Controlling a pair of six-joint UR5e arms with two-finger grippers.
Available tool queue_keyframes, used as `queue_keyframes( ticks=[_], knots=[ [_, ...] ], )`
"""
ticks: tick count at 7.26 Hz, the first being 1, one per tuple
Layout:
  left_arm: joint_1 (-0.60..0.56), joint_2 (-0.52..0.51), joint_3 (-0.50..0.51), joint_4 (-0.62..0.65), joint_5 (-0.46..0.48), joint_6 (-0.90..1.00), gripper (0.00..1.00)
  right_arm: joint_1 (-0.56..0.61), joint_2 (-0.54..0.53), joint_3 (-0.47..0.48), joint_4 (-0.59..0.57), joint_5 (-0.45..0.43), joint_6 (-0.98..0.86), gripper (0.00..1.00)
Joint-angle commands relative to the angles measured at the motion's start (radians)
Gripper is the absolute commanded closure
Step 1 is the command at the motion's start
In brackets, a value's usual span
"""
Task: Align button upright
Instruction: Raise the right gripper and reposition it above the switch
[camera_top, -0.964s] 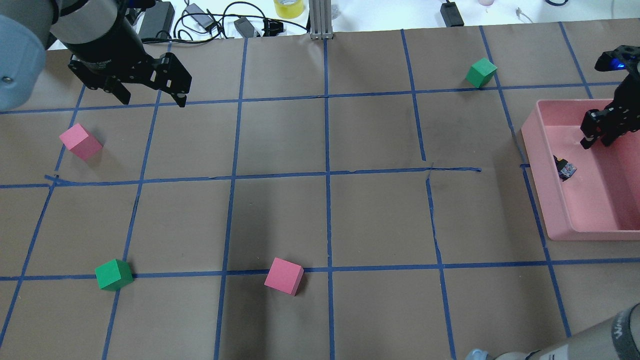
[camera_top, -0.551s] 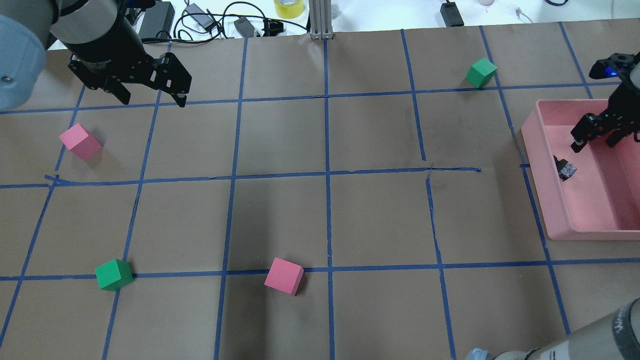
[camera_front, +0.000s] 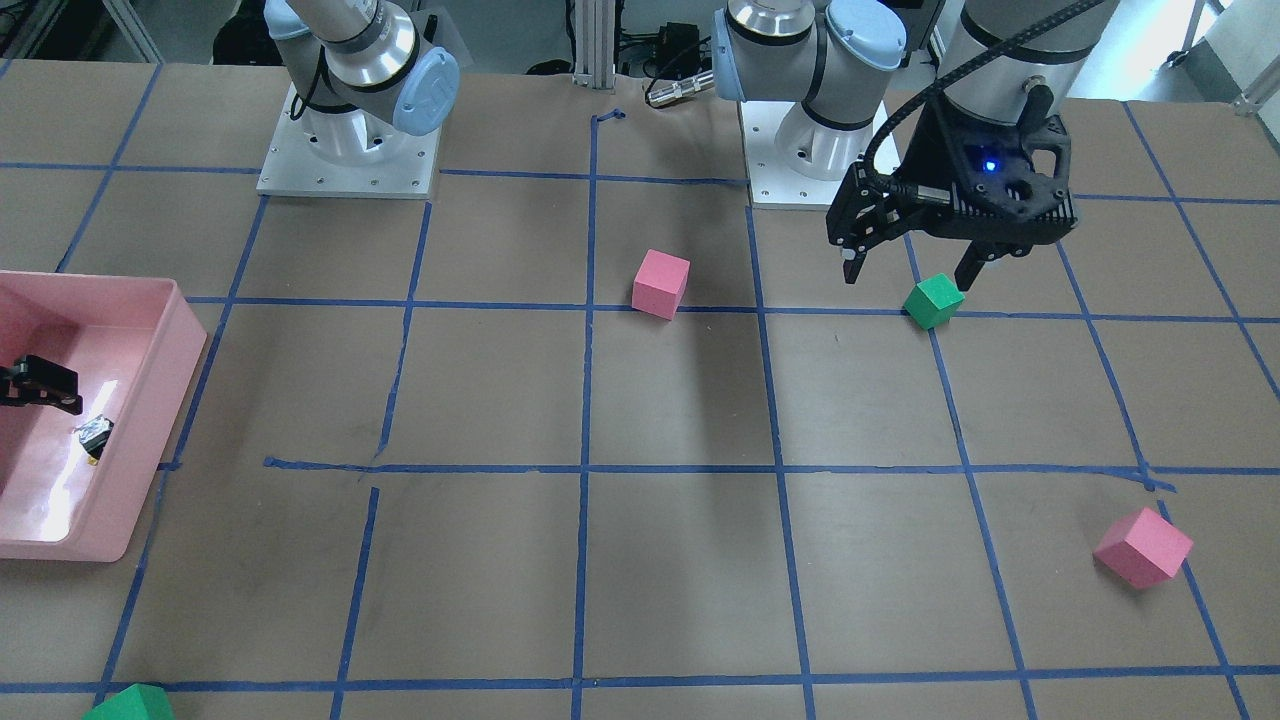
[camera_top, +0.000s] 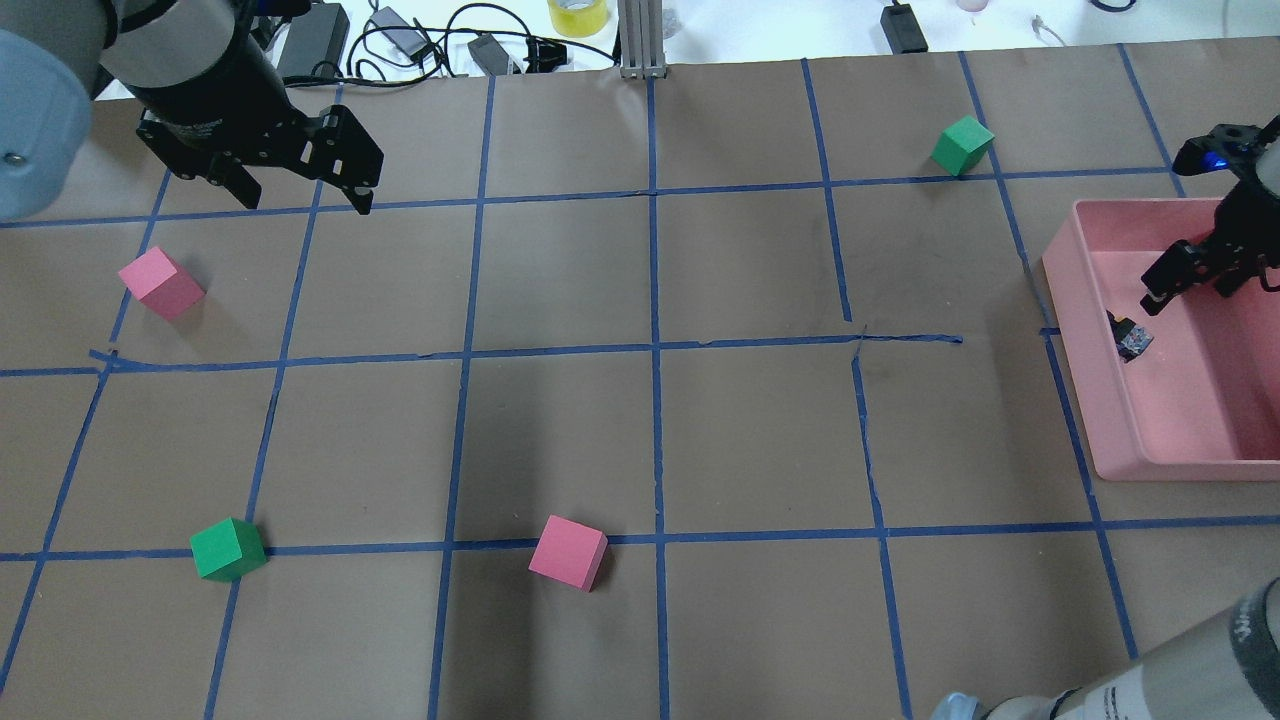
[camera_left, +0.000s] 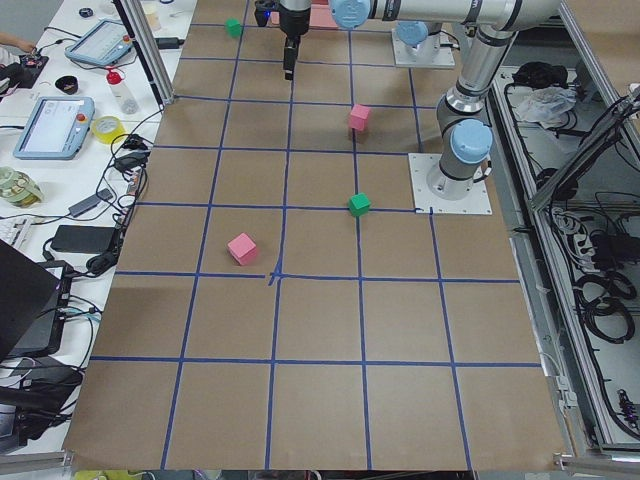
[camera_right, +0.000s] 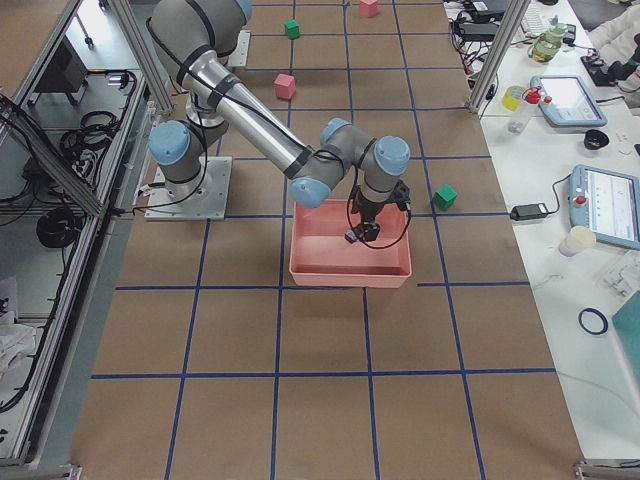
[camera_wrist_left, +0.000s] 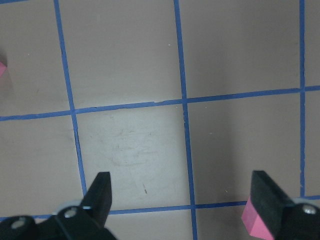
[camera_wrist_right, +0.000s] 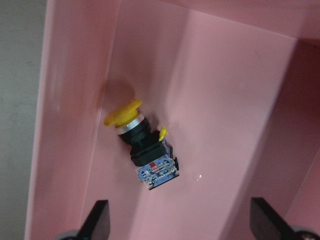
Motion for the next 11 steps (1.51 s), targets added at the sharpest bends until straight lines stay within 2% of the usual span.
queue_keyframes(
  ticks=[1,4,8,9,11],
  knots=[
    [0.000,0.000,0.000,0.000,0.000,0.000,0.00,-0.001,0.041,0.006,-0.095,-0.003,-0.096,0.00],
    [0.000,0.000,-0.002,0.000,0.000,0.000,0.00,-0.004,0.069,0.006,-0.201,-0.030,-0.214,0.00],
    [0.000,0.000,-0.002,0.000,0.000,0.000,0.00,-0.017,0.073,0.006,-0.201,-0.050,-0.319,0.00],
    [0.000,0.000,-0.002,0.000,0.002,0.000,0.00,-0.017,0.072,0.005,-0.201,-0.053,-0.279,0.00],
    [0.000,0.000,-0.002,0.000,0.000,0.000,0.00,-0.017,0.070,0.006,-0.197,-0.041,0.060,0.00]
  ],
)
